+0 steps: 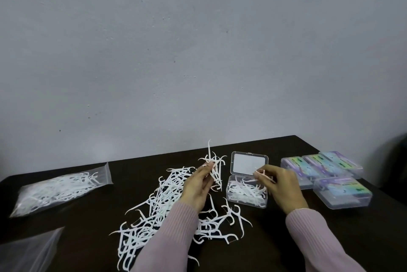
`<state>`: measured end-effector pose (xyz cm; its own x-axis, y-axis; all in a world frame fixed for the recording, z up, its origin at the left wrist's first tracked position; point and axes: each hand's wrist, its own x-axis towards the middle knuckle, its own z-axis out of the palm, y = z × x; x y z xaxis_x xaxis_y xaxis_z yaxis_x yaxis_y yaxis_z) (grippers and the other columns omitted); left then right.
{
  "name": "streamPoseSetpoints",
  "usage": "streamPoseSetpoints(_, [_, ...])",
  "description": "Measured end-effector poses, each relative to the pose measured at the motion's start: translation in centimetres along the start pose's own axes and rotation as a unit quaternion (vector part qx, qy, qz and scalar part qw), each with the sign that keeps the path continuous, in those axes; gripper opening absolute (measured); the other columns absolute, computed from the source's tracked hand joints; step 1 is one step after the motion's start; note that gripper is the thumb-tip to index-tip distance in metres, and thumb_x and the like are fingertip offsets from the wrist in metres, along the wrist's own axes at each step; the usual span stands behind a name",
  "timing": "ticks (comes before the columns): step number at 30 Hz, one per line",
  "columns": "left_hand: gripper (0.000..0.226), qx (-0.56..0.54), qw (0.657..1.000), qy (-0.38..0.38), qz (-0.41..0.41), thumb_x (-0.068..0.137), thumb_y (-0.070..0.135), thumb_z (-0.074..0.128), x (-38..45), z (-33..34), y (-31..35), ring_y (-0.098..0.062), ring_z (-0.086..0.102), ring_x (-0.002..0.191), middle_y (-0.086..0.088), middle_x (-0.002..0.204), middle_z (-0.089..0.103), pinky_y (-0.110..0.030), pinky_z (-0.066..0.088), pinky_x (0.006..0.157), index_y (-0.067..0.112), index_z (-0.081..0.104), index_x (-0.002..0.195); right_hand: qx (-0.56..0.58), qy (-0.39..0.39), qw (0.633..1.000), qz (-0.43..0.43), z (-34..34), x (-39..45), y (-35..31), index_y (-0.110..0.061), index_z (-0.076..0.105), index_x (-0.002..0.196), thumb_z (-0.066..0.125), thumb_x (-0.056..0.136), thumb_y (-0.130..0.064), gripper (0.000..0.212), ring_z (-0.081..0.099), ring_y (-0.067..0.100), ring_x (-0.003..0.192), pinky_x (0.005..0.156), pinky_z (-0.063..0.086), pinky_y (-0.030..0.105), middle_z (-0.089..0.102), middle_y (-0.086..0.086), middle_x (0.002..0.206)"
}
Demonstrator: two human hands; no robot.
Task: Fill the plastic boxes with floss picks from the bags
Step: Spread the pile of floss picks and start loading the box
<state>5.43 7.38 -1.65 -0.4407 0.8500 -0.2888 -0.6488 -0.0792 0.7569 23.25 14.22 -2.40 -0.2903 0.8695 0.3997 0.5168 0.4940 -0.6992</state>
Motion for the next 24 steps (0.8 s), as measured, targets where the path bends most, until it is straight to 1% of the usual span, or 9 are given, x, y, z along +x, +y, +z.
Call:
streamPoseSetpoints(3, [0.016, -0.008, 1.0, 0.005, -0.004, 0.085, 0.005, 0.062, 0.1, -0.1, 0.0, -0.011, 0.059, 0.093, -0.003, 0.099, 0.067, -0.027, 0.044, 0.088, 0.008, 0.064, 0.1, 0.013, -0.004, 1.0, 0.019, 0.0, 0.1, 0.2, -0.016, 0.066, 0.1, 0.064, 0.083, -0.021, 0.017, 0.051, -0.004, 0.073, 0.058, 0.038, 0.006, 0.061, -0.004, 0.089])
streamPoseSetpoints(7, [0.019, -0.016, 1.0, 0.007, -0.008, 0.084, 0.005, 0.063, 0.2, -0.1, 0.1, -0.011, 0.06, 0.094, -0.004, 0.101, 0.067, -0.027, 0.046, 0.084, 0.008, 0.063, 0.102, 0.037, 0.024, 0.998, 0.036, -0.3, 0.1, 0.2, -0.015, 0.065, 0.099, 0.065, 0.082, -0.014, 0.017, 0.052, -0.007, 0.068, 0.054, 0.04, 0.004, 0.059, -0.006, 0.086])
streamPoseSetpoints(9, [0.018, -0.016, 1.0, 0.008, -0.009, 0.083, 0.006, 0.065, 0.2, -0.1, 0.1, -0.012, 0.059, 0.094, -0.004, 0.101, 0.067, -0.027, 0.045, 0.086, 0.008, 0.063, 0.101, 0.052, 0.02, 0.998, 0.036, -0.2, 0.1, 0.0, -0.015, 0.066, 0.097, 0.066, 0.081, -0.014, 0.016, 0.055, -0.005, 0.07, 0.059, 0.045, 0.007, 0.06, -0.008, 0.082])
streamPoseSetpoints(12, [0.019, -0.011, 1.0, 0.005, -0.008, 0.083, 0.006, 0.065, 0.2, 0.0, 0.0, -0.012, 0.059, 0.096, -0.004, 0.102, 0.067, -0.027, 0.045, 0.086, 0.008, 0.063, 0.101, 0.047, -0.03, 0.998, 0.014, 0.5, 0.0, -0.4, -0.017, 0.068, 0.098, 0.068, 0.08, -0.016, 0.017, 0.059, 0.001, 0.079, 0.075, 0.052, 0.017, 0.062, -0.008, 0.085])
streamPoseSetpoints(14, [0.02, -0.007, 1.0, 0.0, -0.007, 0.083, 0.006, 0.065, 0.4, -0.1, -0.1, -0.014, 0.059, 0.101, -0.005, 0.106, 0.067, -0.027, 0.045, 0.087, 0.008, 0.064, 0.103, 0.021, -0.064, 0.998, -0.014, 1.1, -0.1, -0.6, -0.018, 0.068, 0.1, 0.067, 0.081, -0.017, 0.02, 0.057, -0.002, 0.08, 0.075, 0.051, 0.014, 0.063, -0.008, 0.088])
streamPoseSetpoints(16, [0.022, -0.006, 1.0, -0.001, -0.008, 0.082, 0.006, 0.065, 0.4, -0.2, -0.1, -0.016, 0.058, 0.107, -0.006, 0.108, 0.066, -0.028, 0.045, 0.088, 0.007, 0.064, 0.105, 0.006, -0.087, 0.996, -0.033, 1.3, -0.1, -0.6, -0.018, 0.066, 0.107, 0.067, 0.081, -0.017, 0.025, 0.057, -0.004, 0.081, 0.071, 0.047, 0.007, 0.064, -0.008, 0.094])
streamPoseSetpoints(18, [0.023, -0.004, 1.0, 0.0, -0.009, 0.082, 0.006, 0.065, 0.5, -0.2, -0.2, -0.016, 0.058, 0.109, -0.006, 0.109, 0.066, -0.028, 0.046, 0.089, 0.007, 0.064, 0.105, 0.014, -0.088, 0.995, -0.036, 1.3, -0.1, -0.4, -0.018, 0.064, 0.113, 0.067, 0.081, -0.017, 0.032, 0.058, -0.003, 0.088, 0.075, 0.045, 0.005, 0.067, -0.005, 0.104])
streamPoseSetpoints(21, [0.025, -0.003, 1.0, -0.001, -0.007, 0.083, 0.005, 0.064, 0.4, -0.1, -0.3, -0.015, 0.059, 0.105, -0.005, 0.106, 0.067, -0.028, 0.046, 0.09, 0.006, 0.063, 0.108, -0.008, -0.083, 0.996, -0.037, 0.7, -0.1, -0.2, -0.022, 0.062, 0.116, 0.066, 0.083, -0.019, 0.034, 0.056, -0.001, 0.097, 0.086, 0.045, 0.013, 0.063, -0.008, 0.111])
streamPoseSetpoints(24, [0.029, 0.013, 1.0, 0.001, 0.007, 0.081, 0.007, 0.067, 0.4, -0.1, -0.3, -0.012, 0.06, 0.098, -0.004, 0.107, 0.067, -0.027, 0.046, 0.089, 0.006, 0.062, 0.11, -0.054, -0.067, 0.996, -0.035, -0.2, -0.2, 0.3, -0.027, 0.062, 0.104, 0.065, 0.084, -0.017, 0.022, 0.056, -0.001, 0.092, 0.087, 0.049, 0.018, 0.062, -0.01, 0.104])
